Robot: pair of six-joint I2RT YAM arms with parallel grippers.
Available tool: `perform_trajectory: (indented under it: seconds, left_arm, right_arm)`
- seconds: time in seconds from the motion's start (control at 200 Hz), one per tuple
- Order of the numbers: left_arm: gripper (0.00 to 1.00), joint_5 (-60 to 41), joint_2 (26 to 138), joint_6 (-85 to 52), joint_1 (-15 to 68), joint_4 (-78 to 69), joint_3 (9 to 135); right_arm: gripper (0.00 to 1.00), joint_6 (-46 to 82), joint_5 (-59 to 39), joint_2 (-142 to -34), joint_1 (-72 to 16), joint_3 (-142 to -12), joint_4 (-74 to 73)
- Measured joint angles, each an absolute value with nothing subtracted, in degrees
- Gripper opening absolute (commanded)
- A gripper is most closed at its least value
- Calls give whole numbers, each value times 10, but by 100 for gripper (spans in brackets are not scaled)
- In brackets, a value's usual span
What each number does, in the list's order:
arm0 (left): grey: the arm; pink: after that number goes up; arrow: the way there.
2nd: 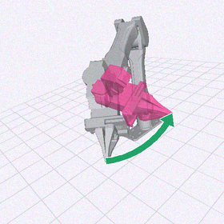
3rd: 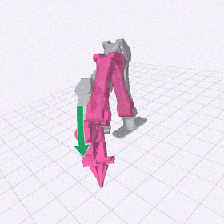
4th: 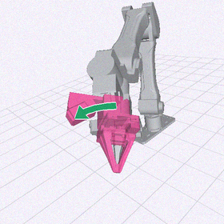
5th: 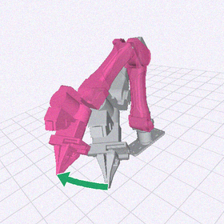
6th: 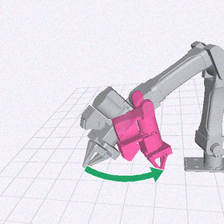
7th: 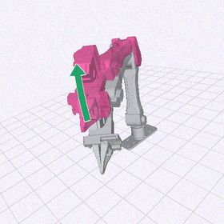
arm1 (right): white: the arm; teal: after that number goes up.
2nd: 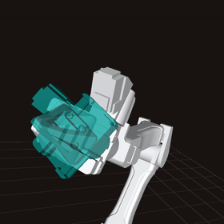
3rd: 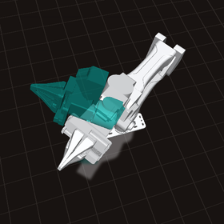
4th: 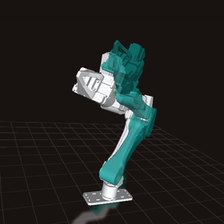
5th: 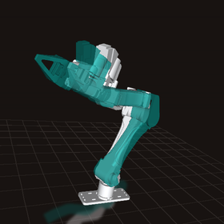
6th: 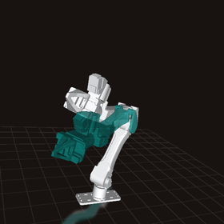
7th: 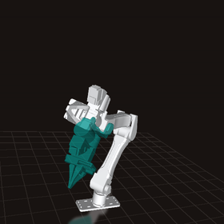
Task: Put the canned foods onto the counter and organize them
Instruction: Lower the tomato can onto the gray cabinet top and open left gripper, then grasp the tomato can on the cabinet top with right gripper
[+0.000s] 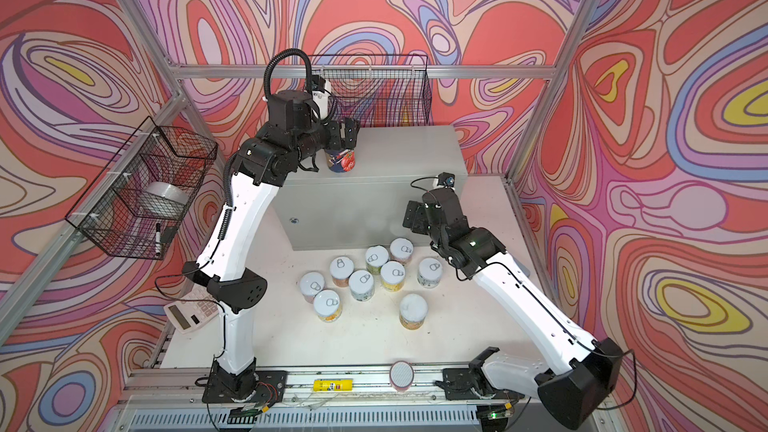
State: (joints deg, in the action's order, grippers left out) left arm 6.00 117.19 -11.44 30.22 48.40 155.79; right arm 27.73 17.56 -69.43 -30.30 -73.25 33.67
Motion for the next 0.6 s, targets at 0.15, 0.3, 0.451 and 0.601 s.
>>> perform_trajectory:
  seconds: [0.15,0.3,0.451,0.601]
  left_arm:
    - [100,85,1094,-88,302,461,1475]
    - [99,114,937,-71,295,413,1311]
    - [97,110,831,-88,245,385,1223]
    - [96,77,793,-114,208,362,1138]
  right_arm:
    - [95,242,127,-694,-303,-794,322]
    - [98,203,84,-711,-315,-863,300]
    - [98,166,61,-780,-339,-939,265]
    - [98,138,44,-856,-350,-992,250]
